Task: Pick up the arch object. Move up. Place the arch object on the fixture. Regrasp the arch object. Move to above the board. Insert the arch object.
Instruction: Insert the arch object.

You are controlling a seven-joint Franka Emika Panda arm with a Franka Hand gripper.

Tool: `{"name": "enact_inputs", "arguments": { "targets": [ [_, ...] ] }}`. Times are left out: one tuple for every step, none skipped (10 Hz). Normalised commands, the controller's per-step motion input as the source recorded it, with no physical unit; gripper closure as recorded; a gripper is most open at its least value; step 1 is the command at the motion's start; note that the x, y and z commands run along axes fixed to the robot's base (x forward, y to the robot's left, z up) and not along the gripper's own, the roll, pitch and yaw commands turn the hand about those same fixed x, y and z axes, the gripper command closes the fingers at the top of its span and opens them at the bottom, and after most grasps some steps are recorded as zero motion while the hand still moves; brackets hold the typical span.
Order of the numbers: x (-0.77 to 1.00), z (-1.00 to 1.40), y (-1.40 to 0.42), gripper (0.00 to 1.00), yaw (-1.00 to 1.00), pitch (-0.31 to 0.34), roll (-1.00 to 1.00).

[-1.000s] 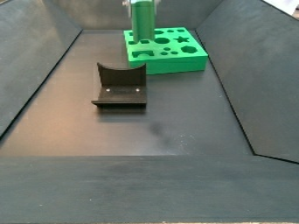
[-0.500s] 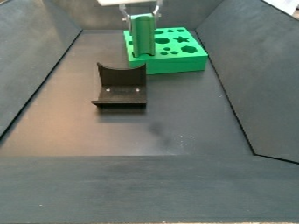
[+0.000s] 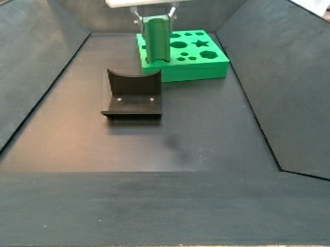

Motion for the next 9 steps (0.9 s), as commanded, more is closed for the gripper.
{"name": "enact_inputs", "arguments": {
  "targets": [
    [0.0, -0.25, 0.0, 1.0, -0.03, -0.083, -0.4],
    [0.01, -0.37, 0.0, 1.0, 0.0, -0.084, -0.26],
    [0.0, -0.55, 0.0, 1.0, 0.0, -0.144, -0.03],
    [-0.11, -0.64, 0.0, 1.0, 0.0, -0.181, 0.09],
    [-0.13, -0.63, -0.17, 1.0, 0.0, -0.139, 0.32],
    [-0.02, -0.57, -0.22, 1.0, 0.0, -0.08, 0.33],
    [-0.03, -0.43, -0.12, 1.0, 0.0, -0.101, 0.06],
    [0.0, -0.01, 0.0, 1.0, 0.0, -0.043, -0.04],
    [0.0, 0.0, 0.0, 1.0, 0.0, 0.0, 0.0]
  ]
}}
